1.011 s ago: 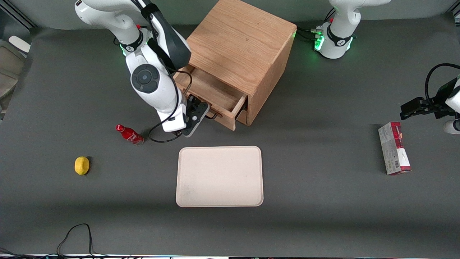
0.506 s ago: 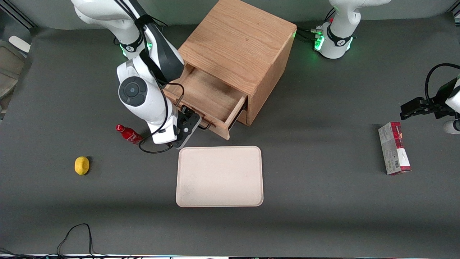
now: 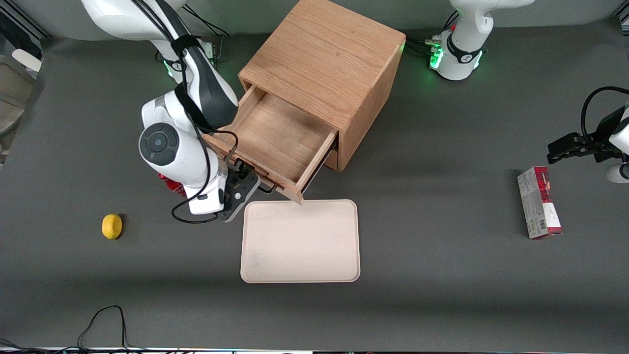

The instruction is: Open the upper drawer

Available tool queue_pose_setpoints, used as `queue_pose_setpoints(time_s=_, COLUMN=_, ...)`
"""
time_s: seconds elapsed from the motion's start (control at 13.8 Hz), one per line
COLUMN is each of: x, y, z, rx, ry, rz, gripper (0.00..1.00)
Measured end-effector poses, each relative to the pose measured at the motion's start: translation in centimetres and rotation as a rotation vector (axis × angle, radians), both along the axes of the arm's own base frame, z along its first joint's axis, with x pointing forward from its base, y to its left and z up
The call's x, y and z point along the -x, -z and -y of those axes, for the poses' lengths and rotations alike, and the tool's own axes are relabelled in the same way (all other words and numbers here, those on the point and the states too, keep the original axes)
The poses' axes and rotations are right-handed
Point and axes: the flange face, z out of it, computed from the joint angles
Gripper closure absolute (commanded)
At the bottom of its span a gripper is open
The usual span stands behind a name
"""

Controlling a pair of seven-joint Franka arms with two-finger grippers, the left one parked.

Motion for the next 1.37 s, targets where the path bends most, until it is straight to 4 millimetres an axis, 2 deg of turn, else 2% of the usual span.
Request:
queue_pose_setpoints(time_s=0.58, x=-2.1, y=1.4, z=1.8, rx=0.009, ry=0.035, rz=-0.008, gripper=0.0)
queue_pose_setpoints(time_s=0.87, x=-3.1, y=1.5, z=3.1, rx=0.009, ry=0.058, rz=-0.003, gripper=0.0)
queue_pose_setpoints(time_s=1.37, x=-3.8, y=0.6, z=3.5, rx=0.009, ry=0.064, rz=-0.007, gripper=0.0)
